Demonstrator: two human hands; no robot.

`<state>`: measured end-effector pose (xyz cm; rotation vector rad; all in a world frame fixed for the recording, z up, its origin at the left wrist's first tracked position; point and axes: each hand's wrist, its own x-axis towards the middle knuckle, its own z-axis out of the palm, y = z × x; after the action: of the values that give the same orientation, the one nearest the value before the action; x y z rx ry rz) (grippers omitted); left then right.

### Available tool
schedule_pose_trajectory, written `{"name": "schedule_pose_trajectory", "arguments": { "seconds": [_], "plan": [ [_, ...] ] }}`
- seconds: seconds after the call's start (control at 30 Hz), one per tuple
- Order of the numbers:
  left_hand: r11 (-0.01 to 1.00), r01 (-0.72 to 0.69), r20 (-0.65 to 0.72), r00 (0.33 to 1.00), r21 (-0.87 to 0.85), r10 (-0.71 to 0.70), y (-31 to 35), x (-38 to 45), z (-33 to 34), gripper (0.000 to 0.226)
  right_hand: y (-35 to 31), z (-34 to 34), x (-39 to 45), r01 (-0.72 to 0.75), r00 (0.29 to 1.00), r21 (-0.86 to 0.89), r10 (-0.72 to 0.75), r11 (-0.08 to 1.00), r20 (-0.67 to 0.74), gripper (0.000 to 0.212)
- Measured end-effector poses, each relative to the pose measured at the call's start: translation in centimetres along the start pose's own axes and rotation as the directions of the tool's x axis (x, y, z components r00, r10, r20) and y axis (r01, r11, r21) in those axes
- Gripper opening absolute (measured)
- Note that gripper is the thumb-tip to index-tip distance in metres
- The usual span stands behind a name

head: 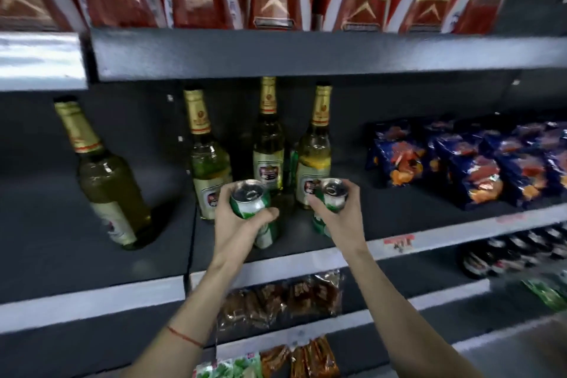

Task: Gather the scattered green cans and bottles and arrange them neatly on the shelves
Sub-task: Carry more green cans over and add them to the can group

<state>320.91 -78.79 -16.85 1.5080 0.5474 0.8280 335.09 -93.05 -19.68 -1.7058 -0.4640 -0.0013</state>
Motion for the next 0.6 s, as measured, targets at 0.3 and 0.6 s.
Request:
{"name": "schedule_pose_trajectory", "arguments": {
  "seconds": [0.3,0.6],
  "plan": [
    [0.997,-0.014,-0.271,0.962,0.081,0.036,2.9,-6.4,-5.4,0.06,-4.0,0.8,-3.2,0.168,0.943,0.126,-0.197,0.978,0.268,0.052],
    [0.988,-0.022,-0.55,0.829,0.151,0.102,4.8,-12.7,-17.1,0.053,-10.9,11.7,-12.5,0.136,0.67,0.315,-0.322,0.939,0.669,0.044]
  ]
}}
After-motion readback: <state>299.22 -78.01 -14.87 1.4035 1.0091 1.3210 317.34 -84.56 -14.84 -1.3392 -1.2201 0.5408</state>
